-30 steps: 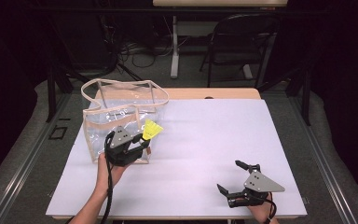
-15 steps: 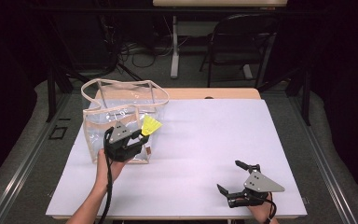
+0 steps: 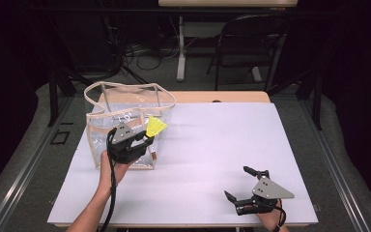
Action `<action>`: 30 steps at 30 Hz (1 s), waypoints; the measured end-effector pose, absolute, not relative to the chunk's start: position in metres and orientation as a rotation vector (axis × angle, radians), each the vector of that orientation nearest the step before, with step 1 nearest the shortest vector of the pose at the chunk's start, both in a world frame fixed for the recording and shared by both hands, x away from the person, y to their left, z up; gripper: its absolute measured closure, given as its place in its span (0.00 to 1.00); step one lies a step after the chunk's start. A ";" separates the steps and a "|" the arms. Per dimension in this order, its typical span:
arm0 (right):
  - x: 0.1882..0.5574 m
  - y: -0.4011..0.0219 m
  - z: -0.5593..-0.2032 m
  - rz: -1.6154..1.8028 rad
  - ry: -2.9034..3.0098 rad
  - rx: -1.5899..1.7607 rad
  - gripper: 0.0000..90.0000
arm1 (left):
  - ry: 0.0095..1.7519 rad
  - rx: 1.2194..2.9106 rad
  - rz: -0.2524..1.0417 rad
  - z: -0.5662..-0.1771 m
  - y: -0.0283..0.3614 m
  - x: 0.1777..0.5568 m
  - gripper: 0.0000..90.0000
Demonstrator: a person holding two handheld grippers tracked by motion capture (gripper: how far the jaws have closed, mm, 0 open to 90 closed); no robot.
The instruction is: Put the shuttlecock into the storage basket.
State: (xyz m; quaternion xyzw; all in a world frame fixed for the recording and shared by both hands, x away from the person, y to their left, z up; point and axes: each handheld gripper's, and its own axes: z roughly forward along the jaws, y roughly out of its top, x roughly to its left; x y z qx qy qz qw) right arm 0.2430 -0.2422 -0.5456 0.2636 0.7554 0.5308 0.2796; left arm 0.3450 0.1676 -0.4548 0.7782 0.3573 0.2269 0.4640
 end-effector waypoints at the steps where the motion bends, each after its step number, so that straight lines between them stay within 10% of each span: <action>1: 0.243 -0.242 -0.546 1.423 2.026 0.706 0.00 | 0.876 1.912 0.560 -0.454 0.168 0.345 0.72; 30: 0.244 -0.240 -0.546 1.420 2.033 0.704 0.00 | 0.865 1.870 0.602 -0.441 0.173 0.355 0.72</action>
